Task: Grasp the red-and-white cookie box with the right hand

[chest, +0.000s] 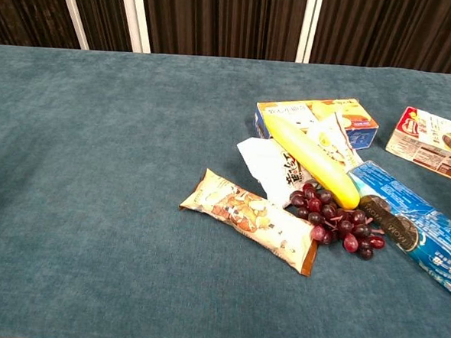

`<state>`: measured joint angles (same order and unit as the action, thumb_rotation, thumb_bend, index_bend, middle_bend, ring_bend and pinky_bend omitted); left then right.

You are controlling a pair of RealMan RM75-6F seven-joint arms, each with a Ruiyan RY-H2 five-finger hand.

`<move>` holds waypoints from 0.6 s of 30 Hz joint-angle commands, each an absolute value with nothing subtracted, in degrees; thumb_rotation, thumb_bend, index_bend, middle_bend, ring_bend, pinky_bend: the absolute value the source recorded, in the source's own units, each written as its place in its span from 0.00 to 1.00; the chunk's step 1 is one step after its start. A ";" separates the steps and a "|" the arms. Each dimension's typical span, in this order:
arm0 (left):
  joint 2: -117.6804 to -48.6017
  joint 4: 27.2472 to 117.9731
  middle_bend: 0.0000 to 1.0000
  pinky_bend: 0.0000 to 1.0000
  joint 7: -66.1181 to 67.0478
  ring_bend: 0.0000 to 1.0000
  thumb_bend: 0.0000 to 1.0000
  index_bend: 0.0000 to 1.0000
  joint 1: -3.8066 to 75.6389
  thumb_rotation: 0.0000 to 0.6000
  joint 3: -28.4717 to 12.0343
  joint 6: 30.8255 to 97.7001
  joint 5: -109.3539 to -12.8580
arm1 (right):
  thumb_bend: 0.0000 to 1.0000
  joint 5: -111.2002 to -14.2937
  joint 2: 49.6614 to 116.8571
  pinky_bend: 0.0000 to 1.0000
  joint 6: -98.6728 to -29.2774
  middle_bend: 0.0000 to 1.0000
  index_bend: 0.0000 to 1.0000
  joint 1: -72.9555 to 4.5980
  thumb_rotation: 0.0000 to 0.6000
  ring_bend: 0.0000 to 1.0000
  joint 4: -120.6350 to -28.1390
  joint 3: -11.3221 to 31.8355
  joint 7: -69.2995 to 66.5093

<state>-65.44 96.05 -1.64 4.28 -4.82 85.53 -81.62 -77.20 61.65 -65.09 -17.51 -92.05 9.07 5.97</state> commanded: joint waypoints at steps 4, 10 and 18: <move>-65.17 96.58 0.00 0.03 -1.43 0.00 0.54 0.00 4.55 1.00 -5.04 84.90 -81.00 | 0.02 -60.35 59.15 0.15 -51.47 0.00 0.00 -28.86 1.00 0.01 -94.09 15.07 15.53; -64.89 97.17 0.00 0.03 -1.19 0.01 0.54 0.00 4.60 1.00 -5.09 84.29 -80.11 | 0.01 -43.50 63.96 0.15 -43.97 0.00 0.00 -38.12 1.00 0.02 -88.18 15.95 23.66; -64.56 97.45 0.00 0.03 -1.99 0.01 0.54 0.00 4.63 1.00 -5.37 83.94 -79.37 | 0.00 -24.91 70.19 0.15 -39.76 0.00 0.00 -47.91 1.00 0.02 -78.92 13.75 28.93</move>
